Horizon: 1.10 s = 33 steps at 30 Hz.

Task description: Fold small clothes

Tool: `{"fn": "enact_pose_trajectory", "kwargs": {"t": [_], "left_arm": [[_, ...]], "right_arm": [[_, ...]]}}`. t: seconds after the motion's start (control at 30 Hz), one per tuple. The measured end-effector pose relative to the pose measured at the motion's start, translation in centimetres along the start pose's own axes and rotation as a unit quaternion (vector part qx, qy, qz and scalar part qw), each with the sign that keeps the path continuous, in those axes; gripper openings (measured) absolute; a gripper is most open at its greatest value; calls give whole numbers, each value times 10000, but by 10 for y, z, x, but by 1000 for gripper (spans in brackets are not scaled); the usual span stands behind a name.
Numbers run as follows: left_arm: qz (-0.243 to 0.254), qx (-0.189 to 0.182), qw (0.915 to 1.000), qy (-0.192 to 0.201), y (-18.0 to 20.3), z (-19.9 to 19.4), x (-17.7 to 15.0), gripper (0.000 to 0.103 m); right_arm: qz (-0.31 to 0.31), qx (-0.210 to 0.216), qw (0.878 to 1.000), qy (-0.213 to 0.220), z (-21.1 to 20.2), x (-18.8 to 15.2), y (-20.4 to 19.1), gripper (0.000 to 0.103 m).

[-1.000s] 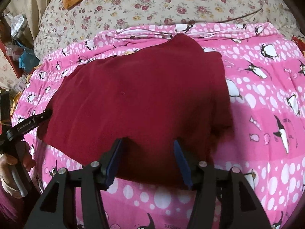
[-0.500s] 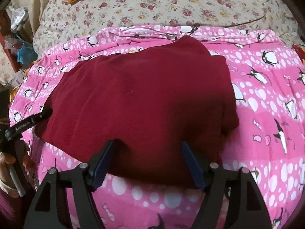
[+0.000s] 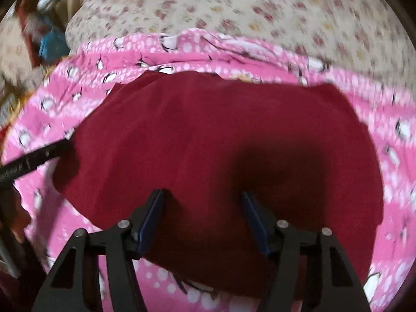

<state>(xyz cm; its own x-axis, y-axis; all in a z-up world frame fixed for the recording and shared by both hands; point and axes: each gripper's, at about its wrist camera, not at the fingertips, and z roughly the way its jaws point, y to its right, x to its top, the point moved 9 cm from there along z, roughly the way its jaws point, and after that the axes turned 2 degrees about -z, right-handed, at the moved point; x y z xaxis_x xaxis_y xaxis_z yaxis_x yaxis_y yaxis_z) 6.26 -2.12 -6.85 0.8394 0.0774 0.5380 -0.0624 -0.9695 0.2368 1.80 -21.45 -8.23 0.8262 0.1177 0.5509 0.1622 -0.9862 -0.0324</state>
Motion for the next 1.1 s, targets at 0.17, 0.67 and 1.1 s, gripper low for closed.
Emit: {"fn": "enact_pose_trajectory", "kwargs": {"t": [0.17, 0.67, 1.1], "left_arm": [[-180, -32, 9998, 45, 0, 5, 9, 55], [-532, -8, 9986, -61, -4, 29, 22, 63], [-663, -171, 9974, -244, -1, 44, 27, 70]], "right_arm": [[155, 253, 9996, 1, -13, 0, 5, 65], [879, 590, 9942, 214, -11, 27, 35, 65], [839, 643, 9940, 276, 0, 35, 43, 65]]}}
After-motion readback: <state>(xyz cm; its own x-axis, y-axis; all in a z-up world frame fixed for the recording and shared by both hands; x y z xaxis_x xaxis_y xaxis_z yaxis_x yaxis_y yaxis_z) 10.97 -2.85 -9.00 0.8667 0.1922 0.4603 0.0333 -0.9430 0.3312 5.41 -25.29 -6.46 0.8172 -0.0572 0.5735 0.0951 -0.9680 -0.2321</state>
